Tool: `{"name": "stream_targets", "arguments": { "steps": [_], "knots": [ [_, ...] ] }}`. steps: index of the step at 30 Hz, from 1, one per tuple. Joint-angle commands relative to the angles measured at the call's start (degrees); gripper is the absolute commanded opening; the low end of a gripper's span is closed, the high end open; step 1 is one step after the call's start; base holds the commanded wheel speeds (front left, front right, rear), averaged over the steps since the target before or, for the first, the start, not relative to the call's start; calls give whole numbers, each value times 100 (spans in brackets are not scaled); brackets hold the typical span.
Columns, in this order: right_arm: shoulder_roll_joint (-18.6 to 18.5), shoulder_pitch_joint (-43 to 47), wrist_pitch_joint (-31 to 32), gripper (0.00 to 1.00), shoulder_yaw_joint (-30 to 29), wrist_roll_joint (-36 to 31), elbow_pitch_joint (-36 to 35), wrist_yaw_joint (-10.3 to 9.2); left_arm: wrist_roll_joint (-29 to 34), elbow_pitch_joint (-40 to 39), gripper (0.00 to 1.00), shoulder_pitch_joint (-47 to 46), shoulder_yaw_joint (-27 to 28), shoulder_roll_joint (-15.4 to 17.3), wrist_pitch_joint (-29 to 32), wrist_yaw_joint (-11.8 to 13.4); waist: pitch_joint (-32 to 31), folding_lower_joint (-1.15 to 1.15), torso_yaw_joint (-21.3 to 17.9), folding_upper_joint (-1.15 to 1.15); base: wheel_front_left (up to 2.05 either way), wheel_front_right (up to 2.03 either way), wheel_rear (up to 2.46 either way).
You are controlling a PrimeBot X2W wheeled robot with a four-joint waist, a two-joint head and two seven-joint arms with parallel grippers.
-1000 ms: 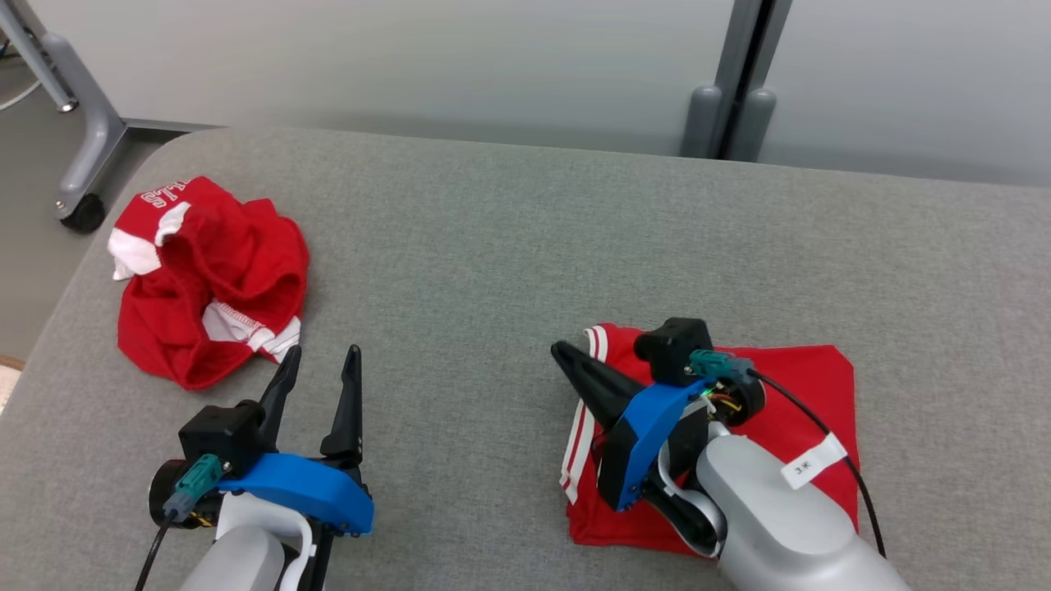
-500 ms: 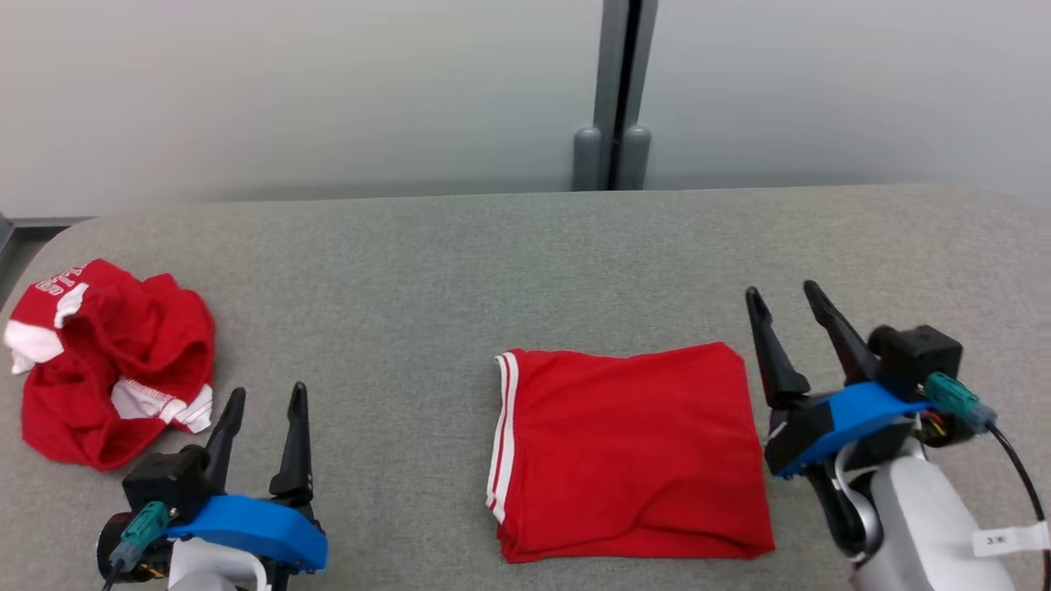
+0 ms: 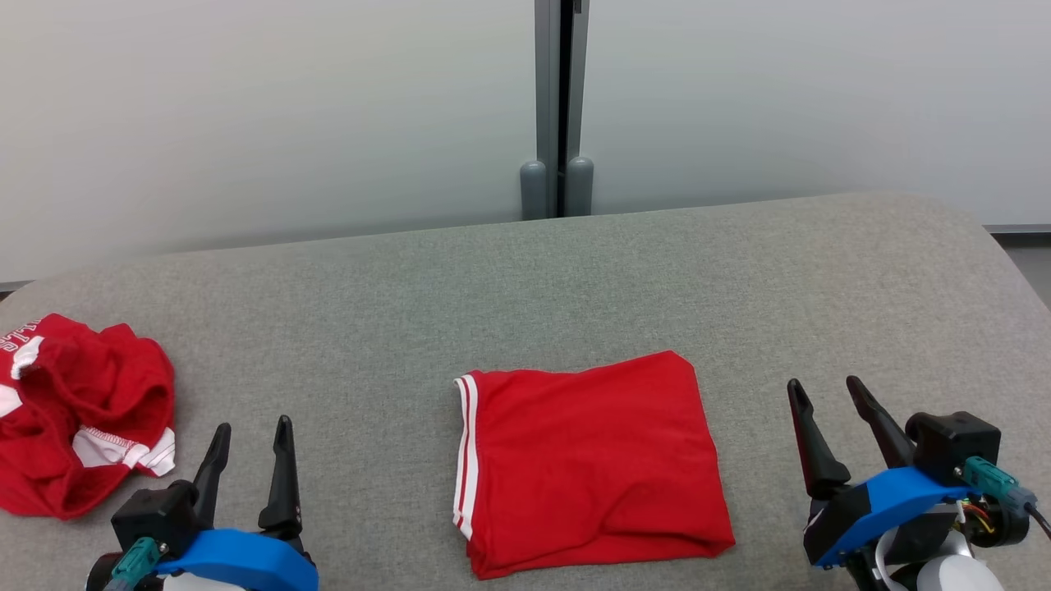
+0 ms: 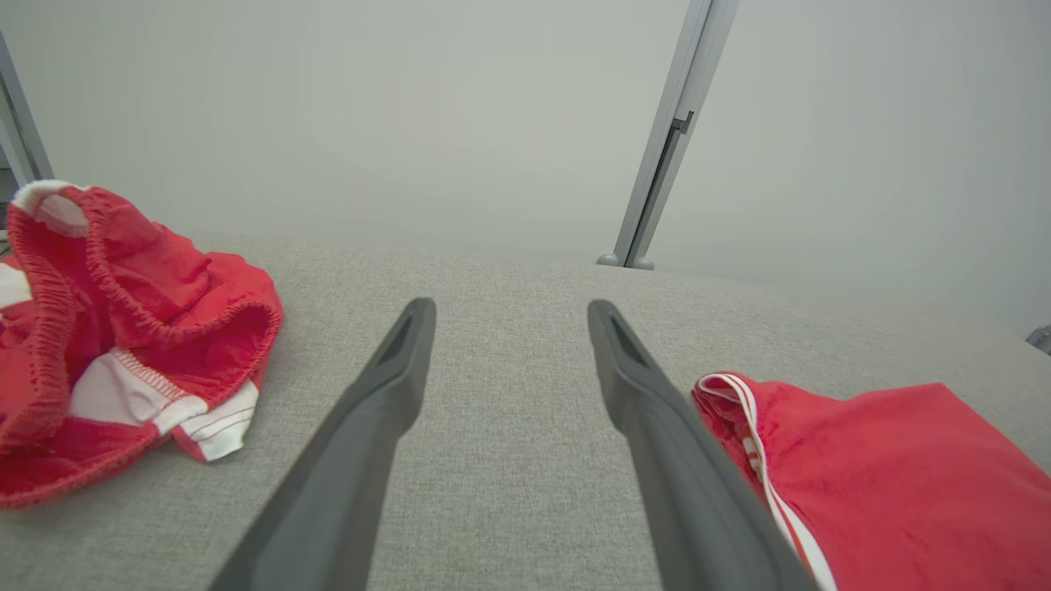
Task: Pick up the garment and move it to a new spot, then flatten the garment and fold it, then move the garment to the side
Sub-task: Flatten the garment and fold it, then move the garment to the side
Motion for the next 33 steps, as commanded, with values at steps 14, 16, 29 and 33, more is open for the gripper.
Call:
{"name": "stream_targets", "arguments": {
  "steps": [14, 16, 29, 33],
  "knots": [
    [19, 221, 94, 100, 79, 255, -152, 4, -47, -35, 100, 153, 81, -13, -26, 52, -53, 1, 4, 0, 0, 0, 0],
    [20, 233, 102, 100, 97, 260, -133, 4, -39, -56, 100, 143, 66, -22, -26, 73, -51, 1, 12, 0, 0, 0, 0],
    [18, 34, 807, 100, 144, 347, -81, 4, -10, -193, 100, 54, -13, 33, 35, 117, 58, 1, 152, 0, 0, 0, 0],
    [15, -272, 1466, 100, 220, 273, 133, 4, 11, -268, 100, 10, -24, 76, 59, 137, 188, 1, 221, 0, 0, 0, 0]
  ]
}}
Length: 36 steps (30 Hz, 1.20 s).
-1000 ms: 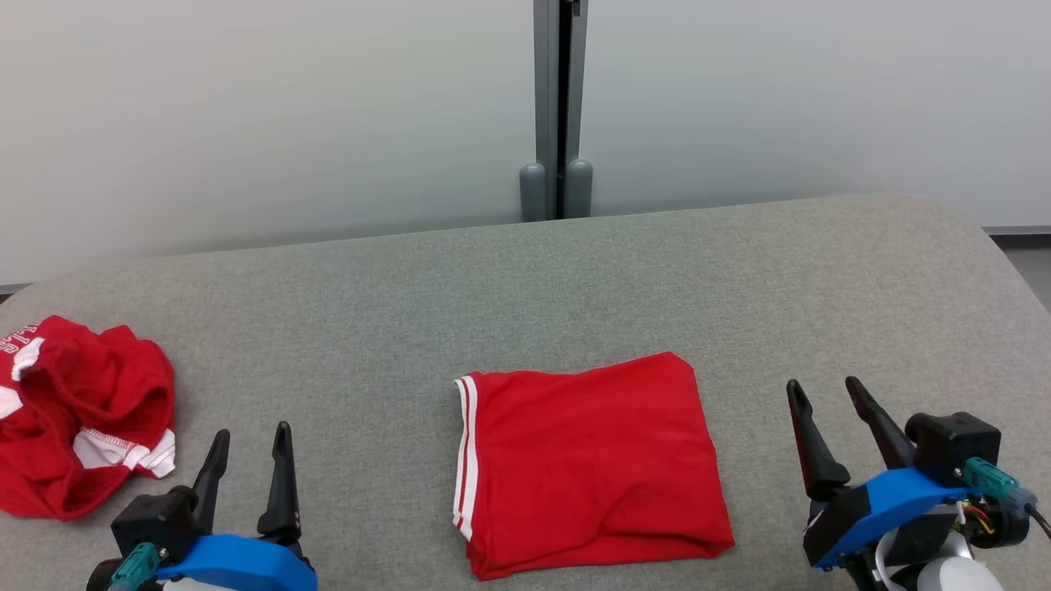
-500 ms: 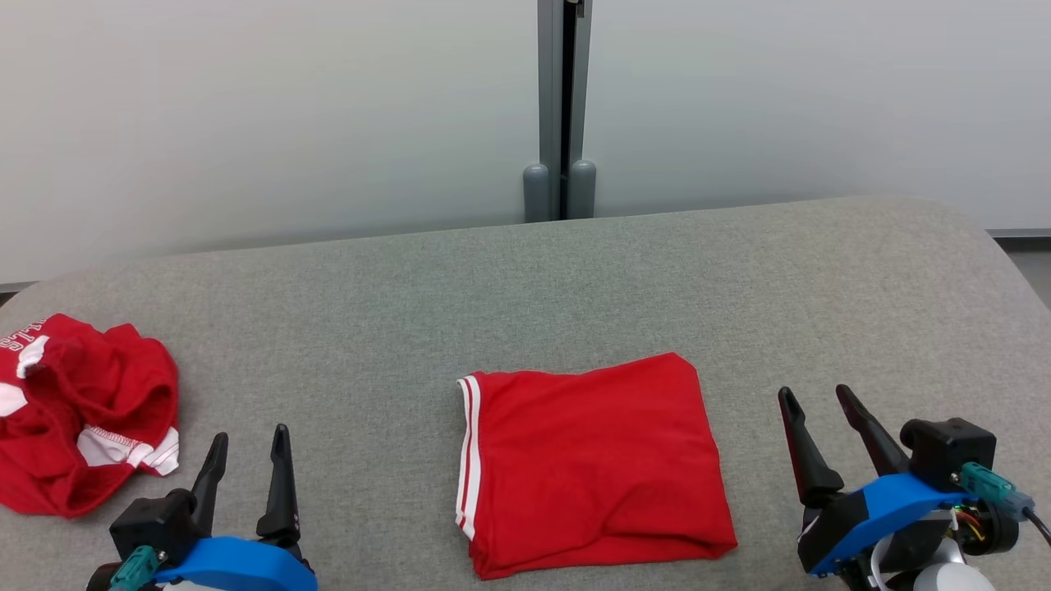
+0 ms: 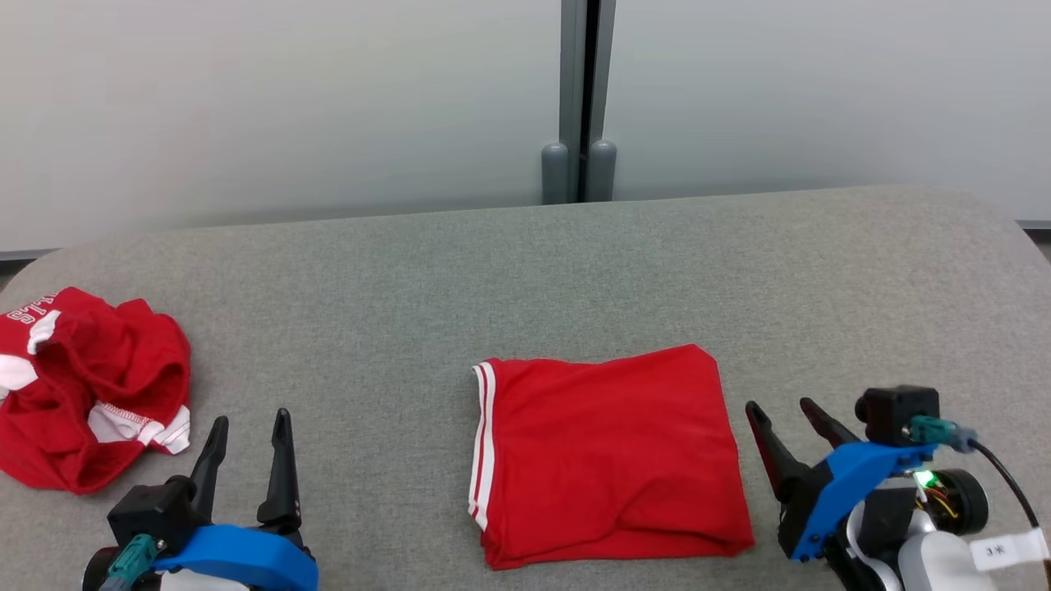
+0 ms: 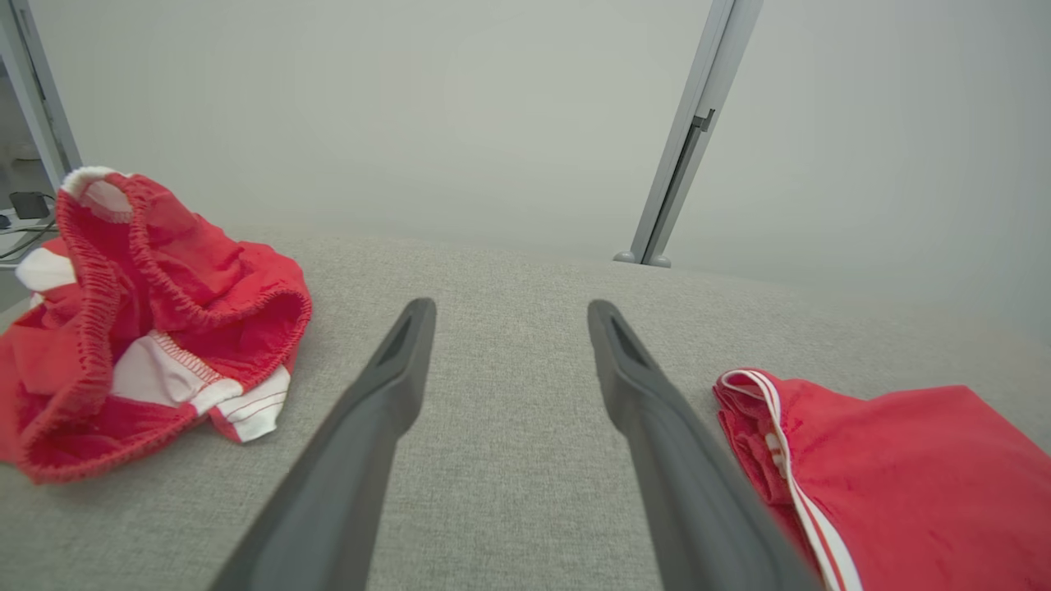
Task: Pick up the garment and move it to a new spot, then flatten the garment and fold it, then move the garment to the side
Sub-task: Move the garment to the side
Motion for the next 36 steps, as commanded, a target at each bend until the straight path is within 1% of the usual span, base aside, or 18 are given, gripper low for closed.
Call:
{"name": "stream_targets", "arguments": {
  "steps": [1, 5, 9, 15, 17, 21, 23, 24, 25, 28, 31, 34, 36],
  "knots": [
    [-4, -224, 257, 100, 64, 9, 142, 4, 20, -40, 100, -86, -17, 34, 12, 25, 86, 0, 59, 0, 0, 0, 0],
    [-6, -596, 785, 100, 96, -8, 613, 4, 55, -123, 100, -182, -46, 29, 15, 35, 275, 0, 167, 0, 0, 0, 0],
    [-6, -916, 1053, 100, 71, -241, 1203, 4, 106, -123, 100, -304, -111, -8, 40, -10, 428, 0, 329, 0, 0, 0, 0],
    [-8, -1192, 1169, 100, -149, -411, 2081, 4, 143, -18, 100, -475, -202, -52, 33, -61, 551, 0, 552, 0, 0, 0, 0],
    [0, -1242, 1104, 100, -82, -236, 2315, 5, 151, 19, 100, -523, -224, -70, 25, -82, 564, 0, 611, 0, 0, 0, 0],
    [37, -1294, 1004, 100, 88, -151, 2724, 11, 147, 89, 100, -534, -241, -91, 9, -110, 546, 0, 662, 0, 0, 0, 0],
    [49, -1311, 1020, 100, 142, -153, 2798, 12, 146, 101, 100, -527, -239, -92, 3, -110, 538, 0, 663, 0, 0, 0, 0],
    [55, -1326, 1018, 37, 189, -165, 2857, 15, 144, 115, 100, -517, -236, -92, -2, -111, 530, 0, 659, 0, 0, 0, 0],
    [61, -1347, 992, 0, 235, -202, 2866, 17, 141, 122, 100, -505, -228, -90, -7, -108, 524, 0, 648, 0, 0, 0, 0],
    [29, -1456, 1005, 0, 352, -394, 2759, 9, 120, 124, 100, -452, -197, -68, -23, -94, 524, 0, 568, 0, 0, 0, 0],
    [-42, -1657, 1095, 0, 560, -715, 2465, 9, 137, 76, 100, -433, -166, -47, -27, -80, 570, 0, 392, 0, 0, 0, 0],
    [-418, -1902, 1281, 0, 974, -895, 2082, 0, 147, 21, 100, -445, -110, -5, -39, -77, 676, 0, 140, 0, 0, 0, 0],
    [-767, -2082, 1416, 0, 1329, -884, 1811, -1, 151, -25, 100, -480, -58, 35, -38, -80, 779, 0, -69, 0, 0, 0, 0]
  ]
}}
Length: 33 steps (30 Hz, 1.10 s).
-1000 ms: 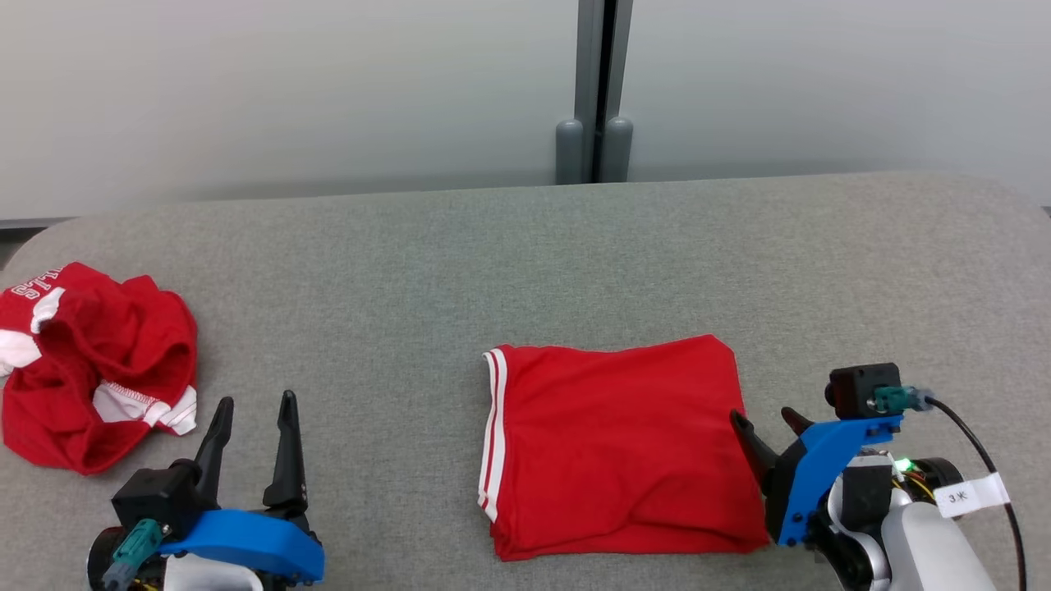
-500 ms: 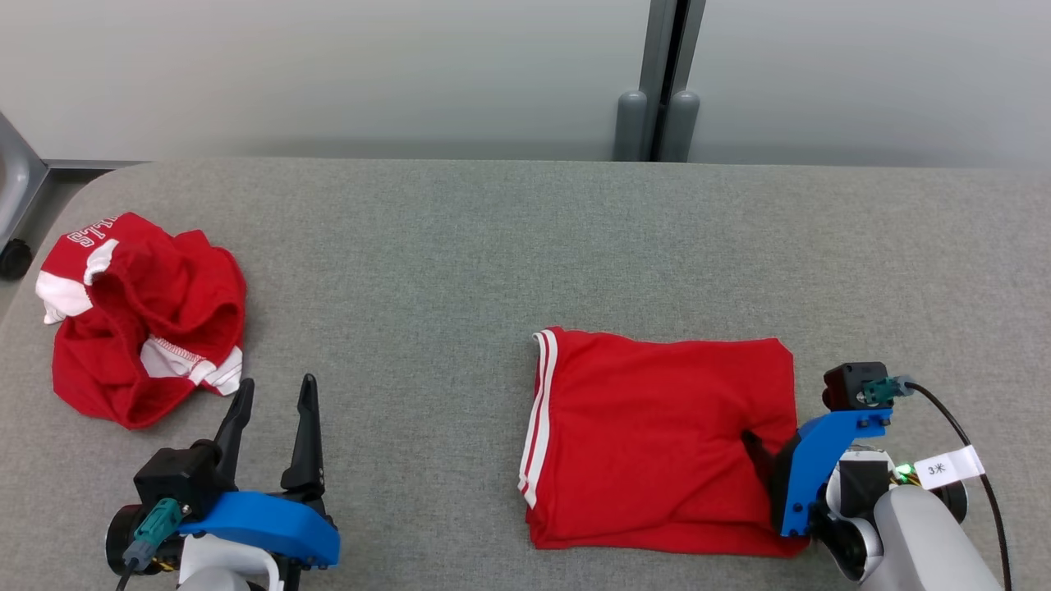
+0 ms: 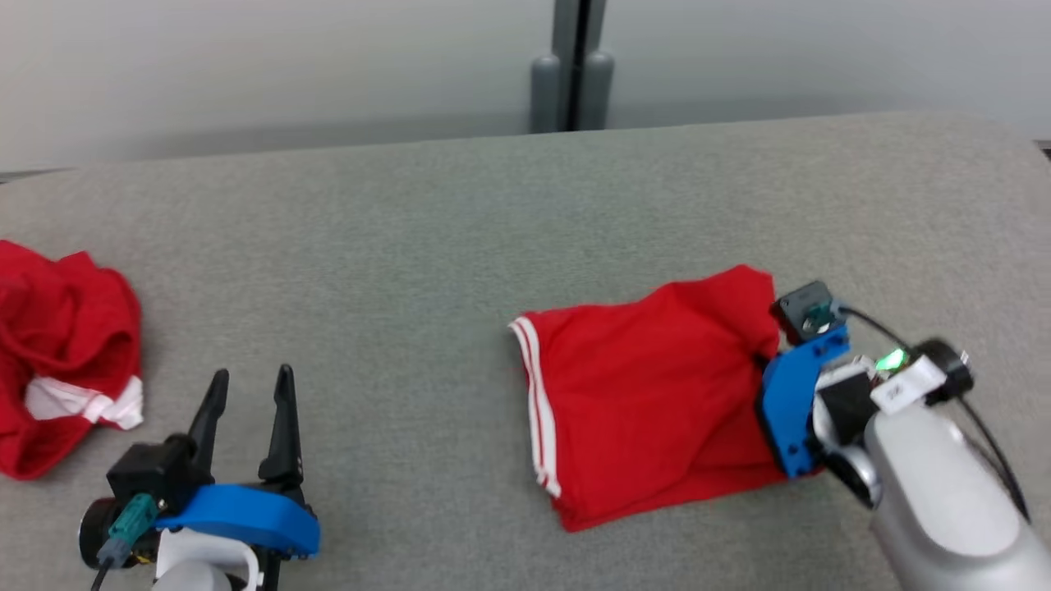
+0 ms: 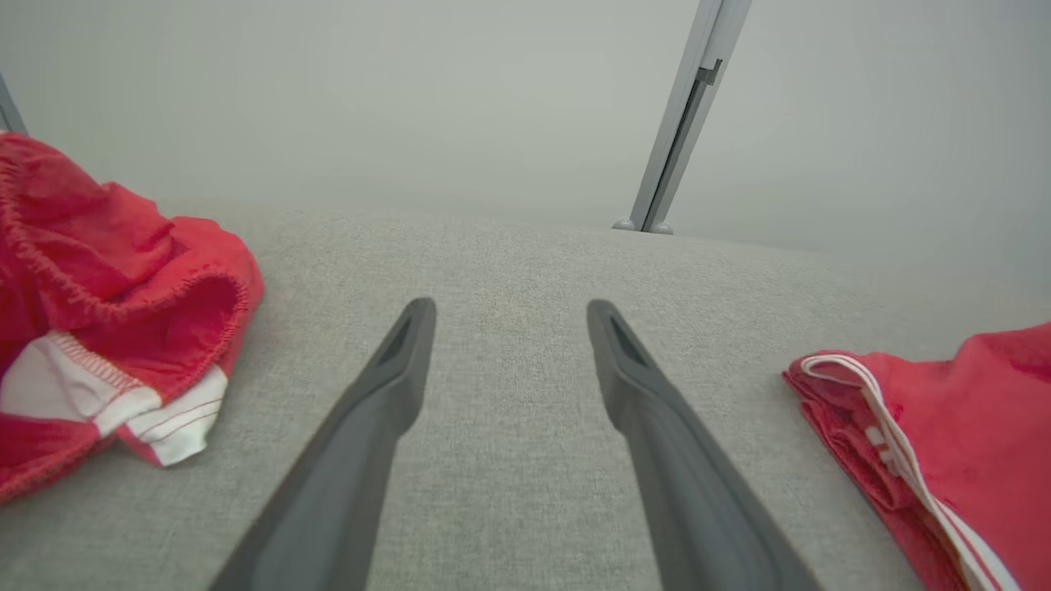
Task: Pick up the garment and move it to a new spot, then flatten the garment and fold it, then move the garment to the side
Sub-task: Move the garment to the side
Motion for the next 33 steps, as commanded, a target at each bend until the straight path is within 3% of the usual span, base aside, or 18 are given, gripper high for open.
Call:
{"name": "stream_targets", "arguments": {
  "steps": [1, 6, 10, 15, 23, 32, 33],
  "knots": [
    [-304, -191, 78, 0, 139, 16, -144, -4, 52, -45, 100, -76, 40, 33, -18, 13, 42, -1, -151, 0, 0, 0, 0],
    [-1477, -841, 263, 0, 876, 243, -579, -4, 136, -201, 100, -291, 141, 135, -27, 71, 434, -1, -660, 0, 0, 0, 0],
    [-2271, -1374, 37, 0, 1261, 316, -504, -2, 226, -361, 100, -547, 158, 256, 4, 69, 794, -1, -949, 0, 0, 0, 0],
    [-2869, -1881, -462, 0, 1384, 319, -8, -3, 354, -483, 100, -934, 99, 383, 150, 44, 1215, -1, -1127, 0, 0, 0, 0],
    [-3196, -2477, -1127, 0, 1086, -35, 1032, -4, 513, -739, 100, -1413, 37, 580, 383, 0, 1769, -1, -1152, 0, 0, 0, 0],
    [-3025, -2618, -1728, 0, 447, -492, 1882, -4, 555, -800, 100, -1487, -15, 646, 479, 22, 1880, -1, -1020, 0, 0, 0, 0],
    [-3007, -2635, -1792, 27, 379, -544, 1943, -4, 546, -791, 100, -1457, -16, 650, 478, 33, 1863, -1, -1013, 0, 0, 0, 0]
  ]
}}
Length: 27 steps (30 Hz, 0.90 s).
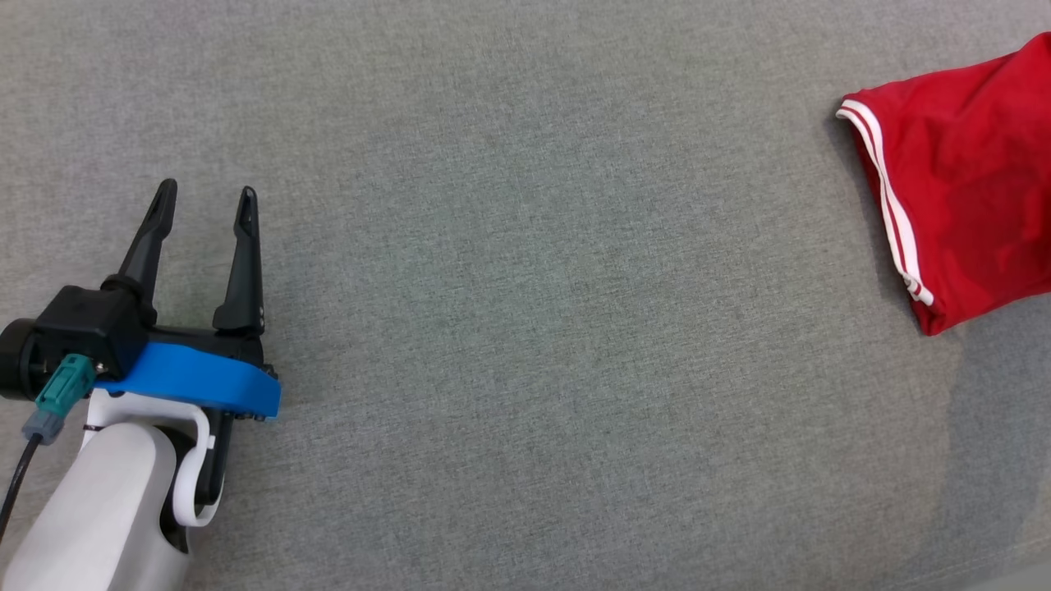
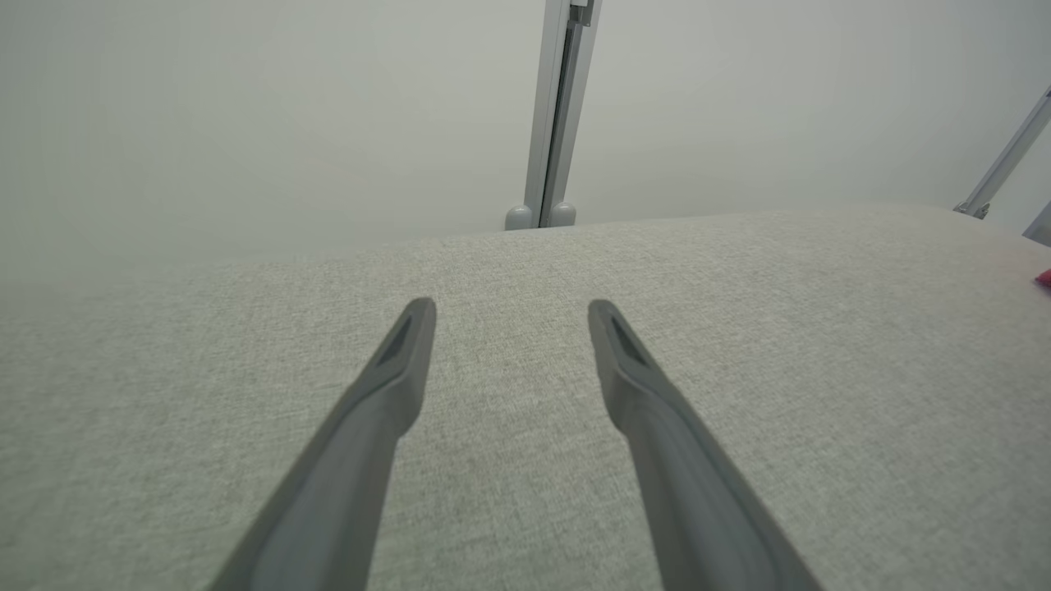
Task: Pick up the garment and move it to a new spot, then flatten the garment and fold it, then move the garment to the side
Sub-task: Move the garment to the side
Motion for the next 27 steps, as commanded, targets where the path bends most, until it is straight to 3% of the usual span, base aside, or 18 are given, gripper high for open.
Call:
{"name": "stream_targets", "arguments": {
  "steps": [1, 2, 14, 19, 27],
  "knots": [
    [42, -96, -109, 88, -112, -101, 107, -4, -1, 17, 100, 22, 12, 23, 7, 18, -44, -1, 12, 0, 0, 0, 0],
    [83, -96, -172, 100, -176, -150, 161, -4, -20, 34, 100, 58, 14, 18, -1, 27, -75, -1, 15, 0, 0, 0, 0],
    [878, 513, -1827, 100, -1074, 89, 480, -2, -323, 497, 100, 721, 60, -310, -326, 75, -1266, -1, 246, 0, 0, 0, 0],
    [1570, 1360, -2304, 100, -1244, 445, -7, -2, -399, 662, 100, 1104, 78, -494, -431, 79, -1851, -1, 400, 0, 0, 0, 0],
    [2281, 2973, -2343, 100, -1059, 914, -1537, -2, -468, 861, 100, 1611, 138, -723, -498, 51, -2421, -1, 656, 0, 0, 0, 0]
  ]
}}
